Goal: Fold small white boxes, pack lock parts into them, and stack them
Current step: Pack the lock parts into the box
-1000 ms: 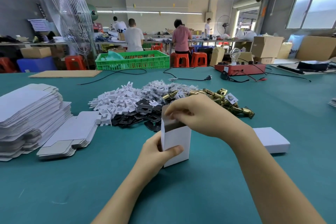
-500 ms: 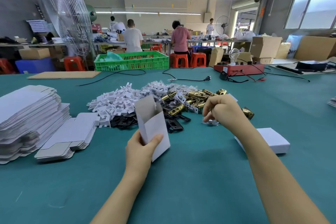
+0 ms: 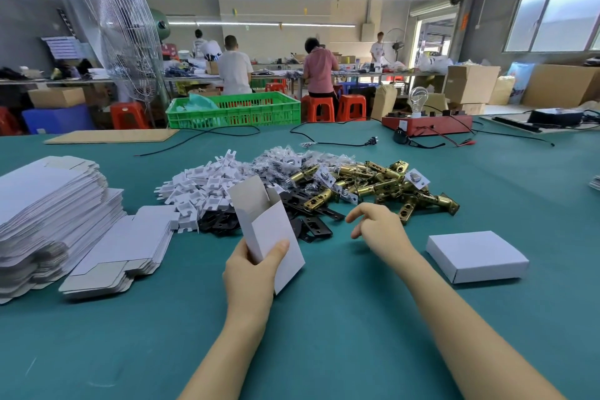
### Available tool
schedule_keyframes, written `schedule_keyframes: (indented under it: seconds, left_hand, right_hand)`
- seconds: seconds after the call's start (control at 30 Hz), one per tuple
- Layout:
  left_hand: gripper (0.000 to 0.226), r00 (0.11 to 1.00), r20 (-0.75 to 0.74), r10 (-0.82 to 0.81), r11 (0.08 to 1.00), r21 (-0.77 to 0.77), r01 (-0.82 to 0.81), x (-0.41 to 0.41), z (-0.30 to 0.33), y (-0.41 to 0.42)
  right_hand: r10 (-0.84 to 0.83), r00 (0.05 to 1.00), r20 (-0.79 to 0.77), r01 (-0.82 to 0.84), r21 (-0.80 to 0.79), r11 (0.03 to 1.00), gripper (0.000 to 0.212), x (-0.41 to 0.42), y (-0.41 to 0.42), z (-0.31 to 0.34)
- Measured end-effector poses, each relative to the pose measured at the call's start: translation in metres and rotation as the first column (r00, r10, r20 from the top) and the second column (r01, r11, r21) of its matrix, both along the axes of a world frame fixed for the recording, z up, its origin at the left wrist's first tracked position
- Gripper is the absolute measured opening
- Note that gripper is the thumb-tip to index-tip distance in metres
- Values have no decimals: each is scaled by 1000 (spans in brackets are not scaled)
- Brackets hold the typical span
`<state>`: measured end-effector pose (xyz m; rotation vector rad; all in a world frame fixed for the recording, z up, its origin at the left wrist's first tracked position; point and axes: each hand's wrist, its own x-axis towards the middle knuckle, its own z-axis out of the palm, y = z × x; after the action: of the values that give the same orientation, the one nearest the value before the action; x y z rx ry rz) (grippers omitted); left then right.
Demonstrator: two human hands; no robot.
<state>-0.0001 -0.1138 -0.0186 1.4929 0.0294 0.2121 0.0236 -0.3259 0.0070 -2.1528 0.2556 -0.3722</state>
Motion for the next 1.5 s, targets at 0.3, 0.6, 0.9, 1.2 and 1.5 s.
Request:
schedule_keyframes:
  seconds: [0.3,0.6,0.9,1.2,1.5]
  left_hand:
    - [19,1000,0,-10,1000,-25,10,1,-2,1]
    - [18,1000,7,-16,1000,-12,16,4,-5,1]
    - [19,1000,-4,-21,1000,-7,21,3,-2,1]
    - [17,1000,-9,-20,1000,-2,20,3,-1,1]
    - [18,1000,-14,-14,1000,9,14,4,-2,2]
  right_hand:
    - [-7,999,-35,-9,-450,893,23,73,16,5]
    - [67,997,26,-17,-822,569,28,128,25,-2]
    - [-61,993,-106,-72,-913,402,25,139,33,8]
    - [18,995,-96,-90,-821,565,25,123,34,18]
    - [185,869,-459,-408,-453,792,54,75,32,34]
